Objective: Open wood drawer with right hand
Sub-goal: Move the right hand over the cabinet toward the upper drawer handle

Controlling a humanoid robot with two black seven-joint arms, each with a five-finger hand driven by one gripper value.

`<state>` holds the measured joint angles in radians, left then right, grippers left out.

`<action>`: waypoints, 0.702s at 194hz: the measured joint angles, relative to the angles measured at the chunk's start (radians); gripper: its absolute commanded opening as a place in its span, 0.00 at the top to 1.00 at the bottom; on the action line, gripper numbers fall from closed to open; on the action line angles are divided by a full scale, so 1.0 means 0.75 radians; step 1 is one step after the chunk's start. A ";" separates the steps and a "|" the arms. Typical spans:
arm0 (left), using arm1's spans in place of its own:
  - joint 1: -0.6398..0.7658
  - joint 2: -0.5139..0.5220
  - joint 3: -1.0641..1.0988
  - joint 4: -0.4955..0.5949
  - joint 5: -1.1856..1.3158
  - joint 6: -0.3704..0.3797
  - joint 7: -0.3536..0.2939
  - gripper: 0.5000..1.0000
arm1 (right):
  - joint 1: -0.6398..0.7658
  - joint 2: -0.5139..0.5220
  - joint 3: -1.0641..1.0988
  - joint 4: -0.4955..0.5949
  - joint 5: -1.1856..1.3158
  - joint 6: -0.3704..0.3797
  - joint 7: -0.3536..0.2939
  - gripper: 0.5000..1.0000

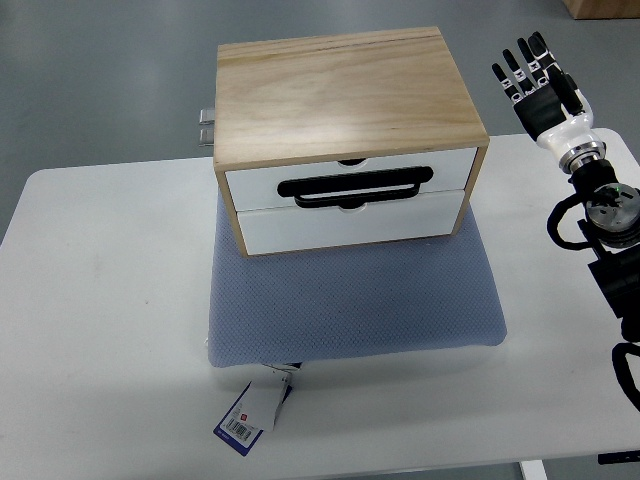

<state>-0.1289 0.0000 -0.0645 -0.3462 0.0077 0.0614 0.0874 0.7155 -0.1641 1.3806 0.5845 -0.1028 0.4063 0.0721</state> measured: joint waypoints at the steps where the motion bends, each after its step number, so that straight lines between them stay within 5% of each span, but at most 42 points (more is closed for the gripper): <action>1: 0.000 0.000 0.000 0.000 0.000 0.000 0.000 0.00 | 0.000 0.000 0.000 0.000 0.000 0.000 0.000 0.11; 77: 0.000 0.000 0.000 -0.005 0.001 0.012 0.000 0.00 | 0.021 -0.036 -0.007 0.000 -0.015 -0.006 -0.009 0.11; 136: -0.002 0.000 0.000 -0.010 0.002 0.013 0.000 0.00 | 0.358 -0.351 -0.413 0.084 -0.235 -0.035 -0.129 0.11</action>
<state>-0.1303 0.0000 -0.0643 -0.3534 0.0093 0.0708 0.0872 0.9842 -0.4269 1.0710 0.6477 -0.2794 0.3799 -0.0246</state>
